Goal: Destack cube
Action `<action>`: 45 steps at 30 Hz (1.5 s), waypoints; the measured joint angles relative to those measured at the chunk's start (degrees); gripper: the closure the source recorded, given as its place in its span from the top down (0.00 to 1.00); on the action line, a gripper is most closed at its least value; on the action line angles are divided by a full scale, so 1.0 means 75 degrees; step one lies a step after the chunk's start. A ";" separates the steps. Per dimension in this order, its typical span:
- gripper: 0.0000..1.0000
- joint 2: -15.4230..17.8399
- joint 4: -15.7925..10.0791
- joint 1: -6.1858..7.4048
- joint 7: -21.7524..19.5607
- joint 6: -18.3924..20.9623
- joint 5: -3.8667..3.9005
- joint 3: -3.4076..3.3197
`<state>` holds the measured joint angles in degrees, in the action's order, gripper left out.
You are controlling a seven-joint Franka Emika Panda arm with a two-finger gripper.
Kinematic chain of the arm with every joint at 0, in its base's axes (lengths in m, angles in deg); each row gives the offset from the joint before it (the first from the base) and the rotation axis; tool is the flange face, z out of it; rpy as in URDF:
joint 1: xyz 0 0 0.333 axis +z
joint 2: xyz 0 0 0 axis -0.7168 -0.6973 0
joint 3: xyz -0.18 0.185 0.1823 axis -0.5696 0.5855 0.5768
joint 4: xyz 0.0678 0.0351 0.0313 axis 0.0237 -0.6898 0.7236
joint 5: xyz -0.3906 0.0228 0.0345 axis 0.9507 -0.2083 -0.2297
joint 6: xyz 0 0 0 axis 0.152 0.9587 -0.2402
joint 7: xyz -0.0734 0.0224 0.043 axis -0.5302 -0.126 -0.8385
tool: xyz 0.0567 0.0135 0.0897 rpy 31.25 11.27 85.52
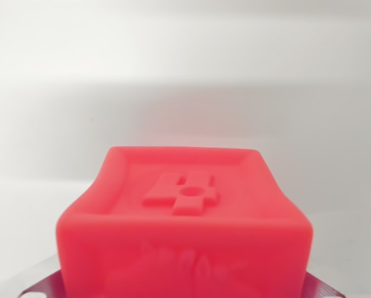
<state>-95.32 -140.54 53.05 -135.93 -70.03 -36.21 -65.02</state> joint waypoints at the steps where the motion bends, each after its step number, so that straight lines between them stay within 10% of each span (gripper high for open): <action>1: 0.00 -0.0019 0.0005 0.0000 0.0000 -0.0014 -0.0001 0.0001; 28: 0.00 -0.0562 0.0203 -0.0022 0.0009 -0.0378 -0.0026 0.0031; 29: 1.00 -0.0562 0.0204 -0.0023 0.0009 -0.0379 -0.0026 0.0032; 45: 1.00 -0.0593 0.0208 -0.0025 0.0009 -0.0393 -0.0026 0.0035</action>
<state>-99.77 -138.98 52.86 -135.86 -72.98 -36.40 -64.76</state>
